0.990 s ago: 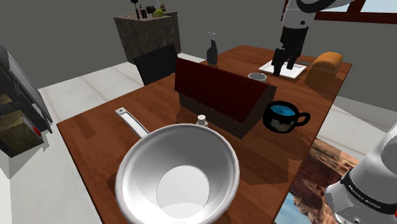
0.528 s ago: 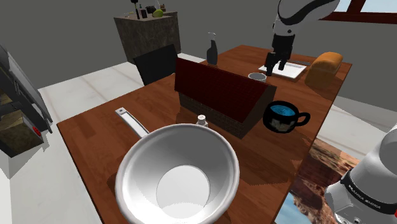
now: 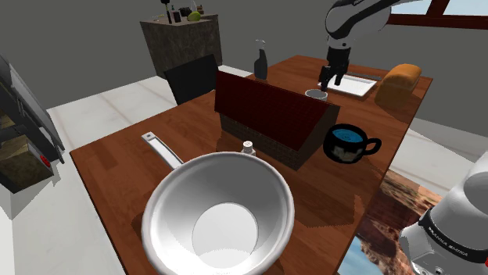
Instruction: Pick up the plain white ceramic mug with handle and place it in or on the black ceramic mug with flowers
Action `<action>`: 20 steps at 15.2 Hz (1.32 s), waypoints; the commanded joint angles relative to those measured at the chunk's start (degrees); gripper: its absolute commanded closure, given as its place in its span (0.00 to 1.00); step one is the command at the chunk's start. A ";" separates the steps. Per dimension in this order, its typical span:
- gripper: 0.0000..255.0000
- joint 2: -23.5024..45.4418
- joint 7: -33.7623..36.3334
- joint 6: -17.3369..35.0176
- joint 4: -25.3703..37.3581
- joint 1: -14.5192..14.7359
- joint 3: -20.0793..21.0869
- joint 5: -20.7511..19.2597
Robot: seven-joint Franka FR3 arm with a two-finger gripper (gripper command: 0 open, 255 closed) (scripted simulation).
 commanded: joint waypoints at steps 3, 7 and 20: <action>0.00 9.03 -3.72 1.01 7.97 -1.67 -1.09 2.54; 0.00 16.82 -6.42 0.65 16.01 -3.60 -1.34 4.77; 0.00 19.35 -6.96 5.60 13.52 -3.89 -1.00 5.60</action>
